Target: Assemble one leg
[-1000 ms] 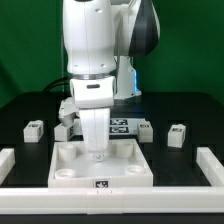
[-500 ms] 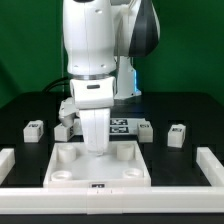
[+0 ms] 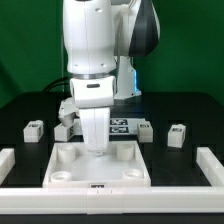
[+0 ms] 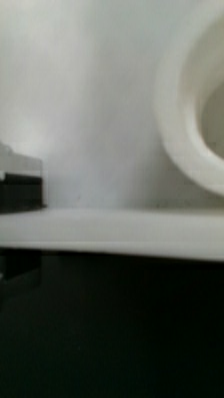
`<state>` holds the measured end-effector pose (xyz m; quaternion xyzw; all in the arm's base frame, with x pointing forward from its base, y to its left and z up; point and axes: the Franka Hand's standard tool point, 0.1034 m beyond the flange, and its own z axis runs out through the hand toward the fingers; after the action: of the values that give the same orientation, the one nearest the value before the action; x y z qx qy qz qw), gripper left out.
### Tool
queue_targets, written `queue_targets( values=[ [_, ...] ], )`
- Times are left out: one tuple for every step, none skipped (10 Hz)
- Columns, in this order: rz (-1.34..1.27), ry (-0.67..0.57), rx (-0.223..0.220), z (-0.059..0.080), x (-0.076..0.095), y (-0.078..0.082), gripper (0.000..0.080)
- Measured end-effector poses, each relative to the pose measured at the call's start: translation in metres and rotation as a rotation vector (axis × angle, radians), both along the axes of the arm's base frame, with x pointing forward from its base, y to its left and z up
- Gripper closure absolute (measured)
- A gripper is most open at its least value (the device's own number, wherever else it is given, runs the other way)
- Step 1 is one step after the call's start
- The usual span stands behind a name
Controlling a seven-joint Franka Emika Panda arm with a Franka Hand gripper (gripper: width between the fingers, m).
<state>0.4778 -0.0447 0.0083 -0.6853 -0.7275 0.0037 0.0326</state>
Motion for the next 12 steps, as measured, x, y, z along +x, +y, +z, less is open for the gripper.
queue_targets(
  values=[
    [-0.032, 0.001, 0.000, 0.000, 0.001, 0.006, 0.0742],
    [-0.060, 0.001, 0.008, 0.001, 0.002, 0.024, 0.0742],
    [-0.058, 0.002, 0.016, 0.001, 0.003, 0.040, 0.0742],
    [-0.085, 0.004, 0.023, 0.001, 0.003, 0.054, 0.0742],
    [-0.094, 0.005, 0.030, 0.001, 0.005, 0.066, 0.0742],
    [-0.090, 0.003, 0.036, 0.001, 0.007, 0.072, 0.0742],
    [-0.089, 0.000, 0.042, 0.001, 0.010, 0.083, 0.0742],
    [-0.091, 0.002, 0.047, 0.001, 0.013, 0.092, 0.0742],
    [-0.083, 0.012, 0.052, 0.000, 0.014, 0.102, 0.0742],
    [-0.075, 0.016, 0.054, -0.001, 0.015, 0.108, 0.0742],
    [-0.067, 0.014, 0.058, 0.000, 0.015, 0.114, 0.0742],
    [-0.058, 0.012, 0.060, 0.001, 0.016, 0.114, 0.0742]
  ],
)
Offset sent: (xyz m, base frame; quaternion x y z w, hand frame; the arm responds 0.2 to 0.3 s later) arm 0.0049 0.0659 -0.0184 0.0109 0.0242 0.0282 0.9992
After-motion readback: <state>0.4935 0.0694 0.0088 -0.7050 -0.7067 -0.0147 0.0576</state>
